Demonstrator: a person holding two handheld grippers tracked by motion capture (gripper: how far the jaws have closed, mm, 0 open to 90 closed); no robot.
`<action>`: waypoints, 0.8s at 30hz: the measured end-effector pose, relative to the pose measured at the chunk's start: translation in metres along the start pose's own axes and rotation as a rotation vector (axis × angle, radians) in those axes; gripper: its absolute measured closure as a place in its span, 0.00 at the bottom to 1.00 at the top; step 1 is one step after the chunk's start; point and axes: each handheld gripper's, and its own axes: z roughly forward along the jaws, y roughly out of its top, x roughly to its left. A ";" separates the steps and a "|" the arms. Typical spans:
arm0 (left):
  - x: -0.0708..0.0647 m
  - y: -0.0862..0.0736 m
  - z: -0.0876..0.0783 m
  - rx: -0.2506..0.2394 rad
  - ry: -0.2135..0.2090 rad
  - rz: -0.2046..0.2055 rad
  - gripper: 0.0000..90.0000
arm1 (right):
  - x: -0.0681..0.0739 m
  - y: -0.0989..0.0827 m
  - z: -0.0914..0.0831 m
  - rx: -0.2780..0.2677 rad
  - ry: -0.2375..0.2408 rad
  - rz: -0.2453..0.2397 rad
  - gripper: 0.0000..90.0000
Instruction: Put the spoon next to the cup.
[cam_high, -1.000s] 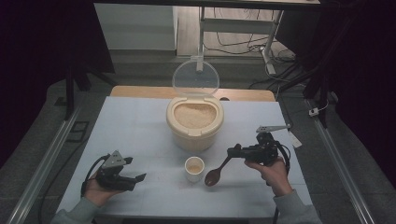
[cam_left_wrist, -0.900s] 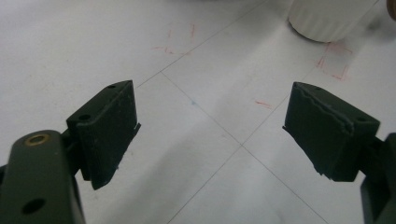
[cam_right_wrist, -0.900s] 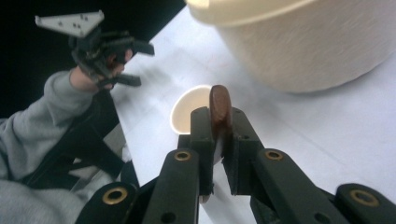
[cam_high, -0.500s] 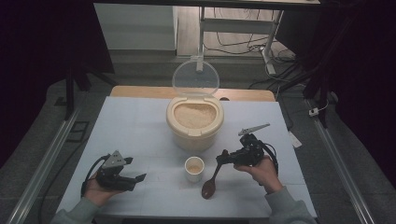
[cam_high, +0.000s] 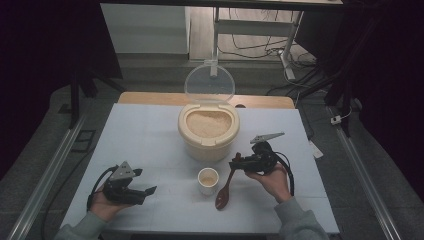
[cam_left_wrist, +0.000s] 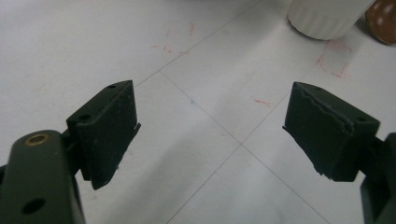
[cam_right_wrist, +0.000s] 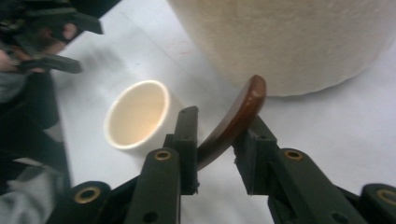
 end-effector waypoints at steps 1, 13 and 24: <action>0.000 0.000 0.000 0.000 0.000 -0.001 0.19 | -0.001 -0.001 0.001 -0.003 -0.007 -0.003 0.77; 0.000 0.000 0.001 0.001 -0.001 0.000 0.19 | -0.004 -0.006 0.016 -0.002 -0.140 -0.086 0.64; 0.000 0.000 0.001 0.007 -0.002 0.003 0.19 | -0.013 -0.012 0.037 0.062 -0.224 -0.076 0.49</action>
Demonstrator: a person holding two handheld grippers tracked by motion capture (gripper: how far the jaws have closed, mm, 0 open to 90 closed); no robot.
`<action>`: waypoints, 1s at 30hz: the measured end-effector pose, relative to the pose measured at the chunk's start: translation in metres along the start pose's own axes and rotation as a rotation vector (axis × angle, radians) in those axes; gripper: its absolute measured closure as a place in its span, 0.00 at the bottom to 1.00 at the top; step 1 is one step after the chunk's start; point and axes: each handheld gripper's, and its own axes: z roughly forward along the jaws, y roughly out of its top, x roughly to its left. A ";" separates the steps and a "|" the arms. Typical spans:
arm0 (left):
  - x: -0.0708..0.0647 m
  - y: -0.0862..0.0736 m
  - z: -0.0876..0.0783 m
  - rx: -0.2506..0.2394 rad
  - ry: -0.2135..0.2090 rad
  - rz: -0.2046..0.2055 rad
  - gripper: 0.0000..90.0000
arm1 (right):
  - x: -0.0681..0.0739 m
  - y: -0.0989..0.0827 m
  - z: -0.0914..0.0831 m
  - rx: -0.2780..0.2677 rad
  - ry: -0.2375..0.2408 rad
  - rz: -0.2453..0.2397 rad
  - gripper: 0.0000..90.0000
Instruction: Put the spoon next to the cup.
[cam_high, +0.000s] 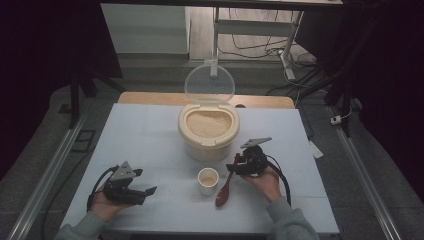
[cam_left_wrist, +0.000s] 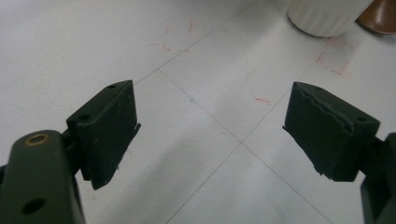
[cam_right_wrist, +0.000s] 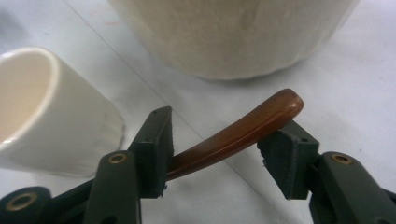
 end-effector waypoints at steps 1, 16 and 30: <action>0.000 0.000 0.000 0.000 0.000 0.000 0.19 | 0.000 0.000 0.001 0.011 -0.011 0.005 0.49; -0.001 0.000 0.000 0.003 -0.002 0.004 0.19 | 0.002 -0.003 0.018 0.088 -0.136 -0.023 0.38; -0.001 0.000 -0.001 -0.005 -0.002 0.002 0.19 | -0.008 -0.011 -0.027 -0.100 -0.107 0.000 0.40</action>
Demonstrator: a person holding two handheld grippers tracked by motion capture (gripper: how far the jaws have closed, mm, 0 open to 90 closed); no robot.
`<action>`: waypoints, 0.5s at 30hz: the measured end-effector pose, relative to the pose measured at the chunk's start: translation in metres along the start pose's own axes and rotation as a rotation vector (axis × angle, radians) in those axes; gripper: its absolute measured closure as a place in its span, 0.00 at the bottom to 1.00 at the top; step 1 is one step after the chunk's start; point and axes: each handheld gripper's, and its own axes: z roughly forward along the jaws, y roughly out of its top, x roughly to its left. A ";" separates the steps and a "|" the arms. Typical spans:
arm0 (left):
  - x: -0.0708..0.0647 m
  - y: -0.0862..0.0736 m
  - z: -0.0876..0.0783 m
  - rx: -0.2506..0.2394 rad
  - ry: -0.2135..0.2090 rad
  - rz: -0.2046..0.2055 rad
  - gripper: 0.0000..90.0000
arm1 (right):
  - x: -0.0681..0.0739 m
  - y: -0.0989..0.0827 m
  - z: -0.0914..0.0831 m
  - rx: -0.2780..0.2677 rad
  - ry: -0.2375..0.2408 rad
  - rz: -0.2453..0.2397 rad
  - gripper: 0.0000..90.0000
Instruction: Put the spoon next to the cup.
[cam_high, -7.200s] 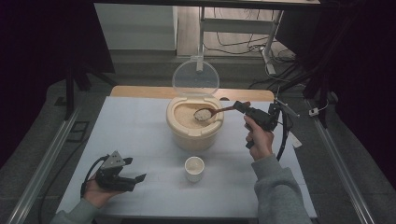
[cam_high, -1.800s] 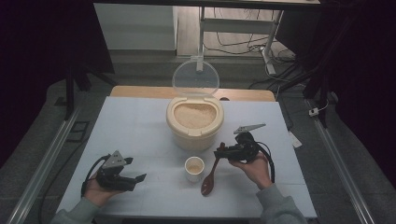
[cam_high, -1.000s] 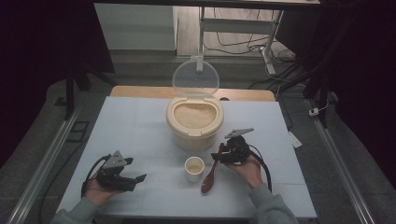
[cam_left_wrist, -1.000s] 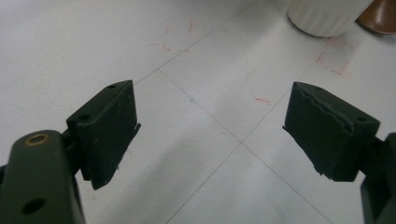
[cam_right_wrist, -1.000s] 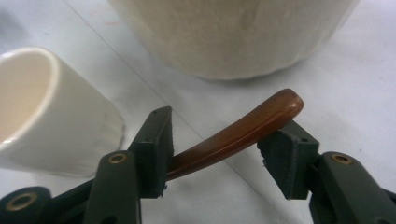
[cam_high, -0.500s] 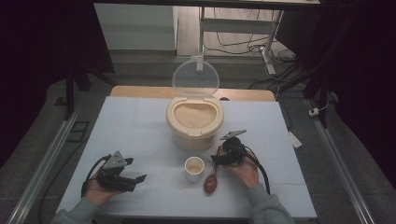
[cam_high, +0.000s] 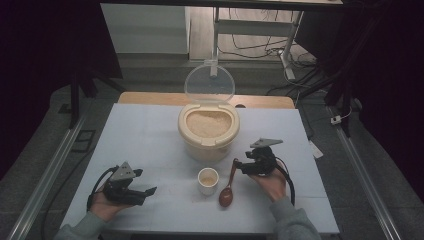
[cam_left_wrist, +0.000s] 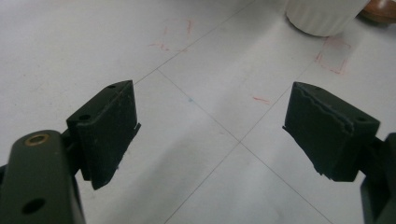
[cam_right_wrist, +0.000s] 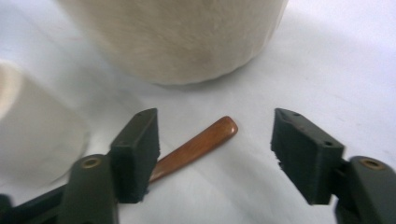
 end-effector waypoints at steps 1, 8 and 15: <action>0.000 0.000 0.000 -0.001 0.001 -0.001 0.19 | -0.001 -0.003 -0.007 -0.018 0.010 -0.009 0.40; 0.000 -0.001 -0.001 -0.004 0.004 -0.005 0.19 | -0.012 -0.034 -0.050 -0.101 0.044 -0.034 0.42; 0.001 -0.001 -0.002 -0.007 0.011 -0.009 0.19 | -0.024 -0.059 -0.079 -0.157 0.092 -0.046 0.43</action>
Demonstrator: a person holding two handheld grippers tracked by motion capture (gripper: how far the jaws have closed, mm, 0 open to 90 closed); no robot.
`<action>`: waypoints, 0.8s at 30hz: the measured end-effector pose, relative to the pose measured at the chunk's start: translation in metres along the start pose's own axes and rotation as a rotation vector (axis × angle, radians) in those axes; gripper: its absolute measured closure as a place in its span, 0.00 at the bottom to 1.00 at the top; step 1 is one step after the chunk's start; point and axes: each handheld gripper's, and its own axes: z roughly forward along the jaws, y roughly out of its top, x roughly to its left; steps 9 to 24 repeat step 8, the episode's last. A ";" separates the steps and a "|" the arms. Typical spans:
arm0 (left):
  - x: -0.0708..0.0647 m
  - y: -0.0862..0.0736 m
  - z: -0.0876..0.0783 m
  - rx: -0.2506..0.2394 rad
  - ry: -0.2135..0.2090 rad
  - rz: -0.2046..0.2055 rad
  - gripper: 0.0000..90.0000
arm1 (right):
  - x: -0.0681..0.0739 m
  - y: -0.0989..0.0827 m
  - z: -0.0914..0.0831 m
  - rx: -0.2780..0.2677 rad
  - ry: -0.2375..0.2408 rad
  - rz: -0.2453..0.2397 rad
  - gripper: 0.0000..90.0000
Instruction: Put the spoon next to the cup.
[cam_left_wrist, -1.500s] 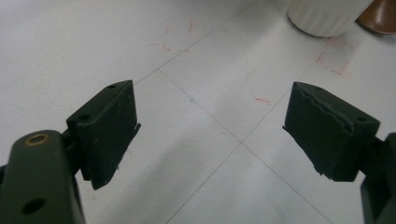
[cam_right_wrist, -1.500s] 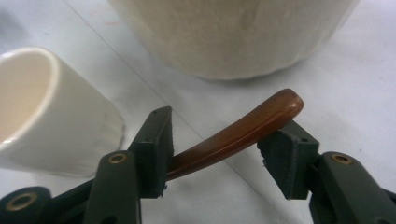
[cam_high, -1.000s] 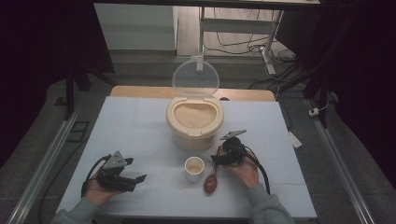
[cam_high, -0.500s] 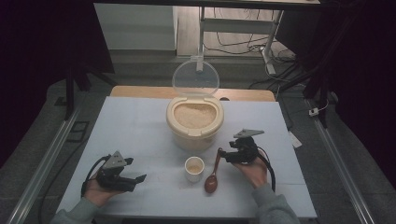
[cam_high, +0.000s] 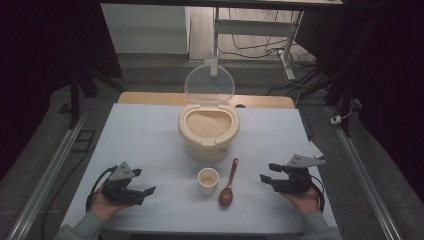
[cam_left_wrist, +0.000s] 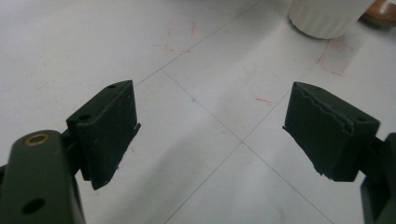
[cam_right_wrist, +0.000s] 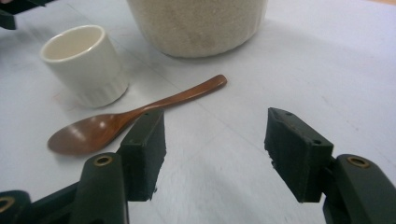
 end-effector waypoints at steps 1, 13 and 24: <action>0.000 0.000 0.000 -0.001 0.000 -0.001 0.19 | 0.000 -0.002 -0.002 0.005 -0.005 -0.002 0.43; 0.001 0.000 -0.001 -0.008 0.007 -0.006 0.19 | 0.000 -0.006 -0.004 0.008 -0.008 -0.026 0.43; 0.001 0.000 -0.001 -0.008 0.007 -0.006 0.19 | 0.000 -0.006 -0.004 0.008 -0.008 -0.026 0.43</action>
